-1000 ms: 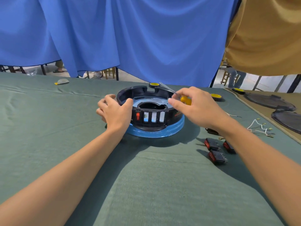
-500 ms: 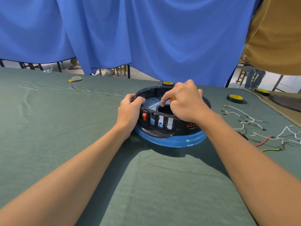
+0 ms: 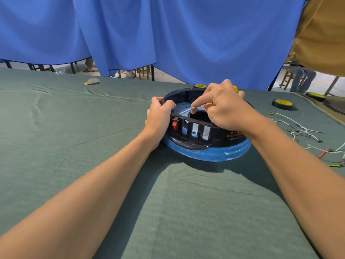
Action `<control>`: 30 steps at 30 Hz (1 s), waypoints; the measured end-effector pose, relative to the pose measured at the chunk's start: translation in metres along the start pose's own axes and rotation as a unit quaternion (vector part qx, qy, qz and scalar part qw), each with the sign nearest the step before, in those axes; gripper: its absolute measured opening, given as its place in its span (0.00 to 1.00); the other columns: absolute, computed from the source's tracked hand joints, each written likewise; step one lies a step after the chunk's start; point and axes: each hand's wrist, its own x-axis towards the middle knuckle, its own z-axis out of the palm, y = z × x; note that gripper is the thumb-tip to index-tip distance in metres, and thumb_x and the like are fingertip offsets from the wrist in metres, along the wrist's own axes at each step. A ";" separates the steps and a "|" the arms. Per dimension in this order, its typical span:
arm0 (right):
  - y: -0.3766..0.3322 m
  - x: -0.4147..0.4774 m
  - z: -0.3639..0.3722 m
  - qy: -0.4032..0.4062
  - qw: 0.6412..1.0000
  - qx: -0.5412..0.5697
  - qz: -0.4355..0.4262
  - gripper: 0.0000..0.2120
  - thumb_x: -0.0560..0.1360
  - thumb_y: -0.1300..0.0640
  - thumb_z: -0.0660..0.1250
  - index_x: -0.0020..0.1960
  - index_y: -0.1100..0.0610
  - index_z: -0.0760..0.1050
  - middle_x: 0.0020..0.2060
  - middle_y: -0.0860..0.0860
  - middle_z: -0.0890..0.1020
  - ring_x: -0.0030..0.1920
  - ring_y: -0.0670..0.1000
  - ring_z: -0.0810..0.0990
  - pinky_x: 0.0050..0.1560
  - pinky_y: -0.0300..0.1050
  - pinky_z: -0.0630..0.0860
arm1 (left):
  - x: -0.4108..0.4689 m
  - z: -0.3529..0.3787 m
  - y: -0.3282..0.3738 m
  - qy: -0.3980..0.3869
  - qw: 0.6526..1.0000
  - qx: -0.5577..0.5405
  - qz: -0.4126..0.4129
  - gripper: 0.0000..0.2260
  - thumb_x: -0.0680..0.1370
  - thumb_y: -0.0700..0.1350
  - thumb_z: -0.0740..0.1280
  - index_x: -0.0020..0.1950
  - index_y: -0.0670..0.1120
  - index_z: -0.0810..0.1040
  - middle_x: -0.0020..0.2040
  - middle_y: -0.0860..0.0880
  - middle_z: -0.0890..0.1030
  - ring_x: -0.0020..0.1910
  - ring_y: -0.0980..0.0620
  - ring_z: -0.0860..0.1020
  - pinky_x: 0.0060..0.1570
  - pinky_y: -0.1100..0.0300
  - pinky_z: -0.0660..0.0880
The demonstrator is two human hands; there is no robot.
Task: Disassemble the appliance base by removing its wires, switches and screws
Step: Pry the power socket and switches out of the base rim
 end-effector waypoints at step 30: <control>0.010 -0.002 0.010 0.257 0.959 -0.078 -0.087 0.17 0.70 0.67 0.61 0.44 0.51 0.86 0.43 0.52 0.79 0.50 0.60 0.70 0.47 0.50 0.50 | 0.003 -0.004 -0.006 0.034 0.985 0.090 0.141 0.21 0.75 0.51 0.56 0.67 0.51 0.70 0.73 0.54 0.63 0.71 0.53 0.58 0.72 0.45 0.54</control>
